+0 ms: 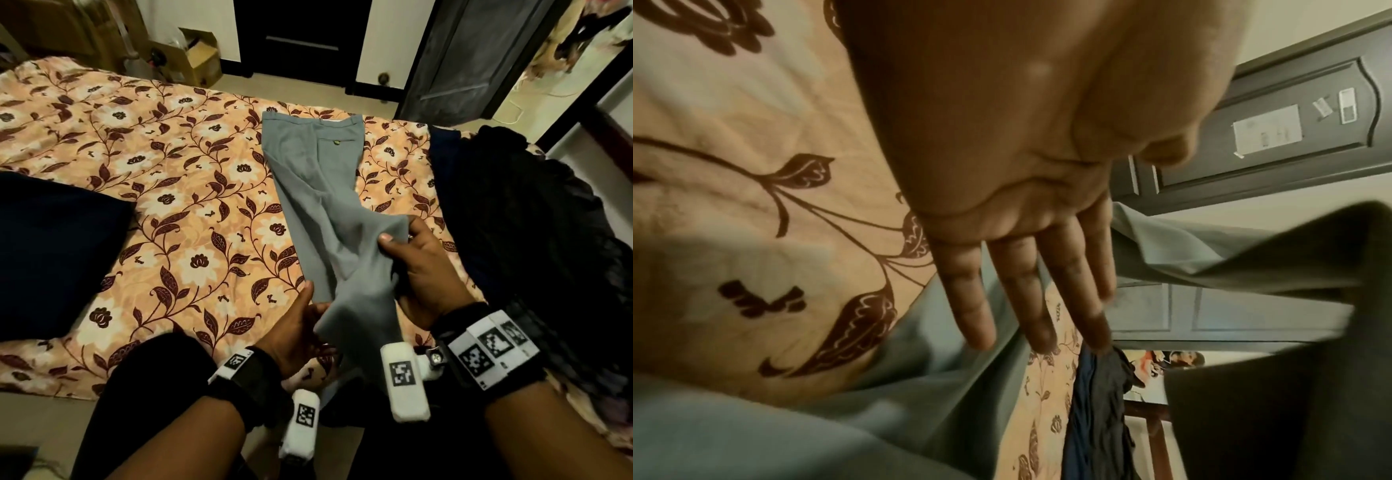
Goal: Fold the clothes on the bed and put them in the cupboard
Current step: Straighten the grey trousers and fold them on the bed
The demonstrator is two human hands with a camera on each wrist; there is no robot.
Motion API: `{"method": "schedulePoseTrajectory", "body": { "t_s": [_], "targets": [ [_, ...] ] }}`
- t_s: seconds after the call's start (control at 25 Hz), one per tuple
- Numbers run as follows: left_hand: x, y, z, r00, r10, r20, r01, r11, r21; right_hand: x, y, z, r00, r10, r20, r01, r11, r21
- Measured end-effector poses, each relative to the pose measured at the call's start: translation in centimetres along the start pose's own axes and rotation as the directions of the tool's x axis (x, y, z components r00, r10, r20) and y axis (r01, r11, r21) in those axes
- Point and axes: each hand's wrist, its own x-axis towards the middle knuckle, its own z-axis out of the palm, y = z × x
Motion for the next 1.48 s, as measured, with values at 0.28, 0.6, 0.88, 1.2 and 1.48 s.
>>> {"method": "schedulePoseTrajectory", "body": {
  "t_s": [0.28, 0.6, 0.88, 1.2, 1.48],
  "targets": [
    [-0.9, -1.2, -5.3, 0.986, -0.036, -0.160, 0.135, 0.733, 0.667, -2.4, 8.3, -2.7, 0.903, 0.215, -0.373, -0.358, 0.855, -0.375],
    [8.7, -0.6, -2.9, 0.830, 0.202, -0.519, -0.099, 0.970, 0.220, 5.1, 11.7, -5.3, 0.794, 0.272, -0.543, -0.510, 0.784, -0.353],
    [9.6, -0.5, -4.2, 0.693, 0.253, -0.674, 0.165, 0.855, 0.491, 4.8, 14.8, -4.3, 0.871, 0.118, -0.477, -0.332, 0.857, -0.395],
    [7.9, -2.4, -3.3, 0.937, -0.112, -0.331, 0.138, 0.989, 0.056, 3.5, 13.5, -4.5, 0.922, 0.129, -0.365, -0.247, 0.922, -0.299],
    [2.8, -0.5, -1.3, 0.992, -0.063, -0.108, 0.058, 0.997, -0.051, -0.1, 10.2, -5.5, 0.892, 0.424, -0.153, -0.449, 0.798, -0.403]
  ]
}}
